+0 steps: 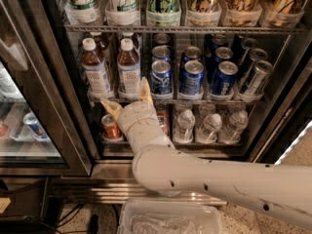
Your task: Pick blue plastic bottle from middle shelf of fridge
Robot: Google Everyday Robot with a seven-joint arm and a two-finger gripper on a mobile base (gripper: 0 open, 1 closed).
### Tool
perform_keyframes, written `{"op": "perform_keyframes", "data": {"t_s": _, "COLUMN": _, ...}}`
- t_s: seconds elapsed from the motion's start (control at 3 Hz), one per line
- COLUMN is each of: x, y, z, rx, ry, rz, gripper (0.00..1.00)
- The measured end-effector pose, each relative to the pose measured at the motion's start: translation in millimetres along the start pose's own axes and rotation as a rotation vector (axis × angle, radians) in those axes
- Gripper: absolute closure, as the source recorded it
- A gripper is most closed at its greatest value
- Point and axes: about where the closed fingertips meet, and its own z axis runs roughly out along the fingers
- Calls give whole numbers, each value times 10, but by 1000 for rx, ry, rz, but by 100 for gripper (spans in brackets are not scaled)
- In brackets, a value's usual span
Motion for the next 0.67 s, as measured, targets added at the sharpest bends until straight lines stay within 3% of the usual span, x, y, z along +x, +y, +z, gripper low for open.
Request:
{"op": "perform_keyframes", "data": {"t_s": 0.33, "x": -38, "y": -46, "z": 69, "rx": 38, "ry": -29, "rz": -4, "gripper": 27}}
{"op": "perform_keyframes", "data": {"t_s": 0.67, "x": -46, "y": -87, "z": 109, "rx": 70, "ry": -43, "rz": -8, "gripper": 26}}
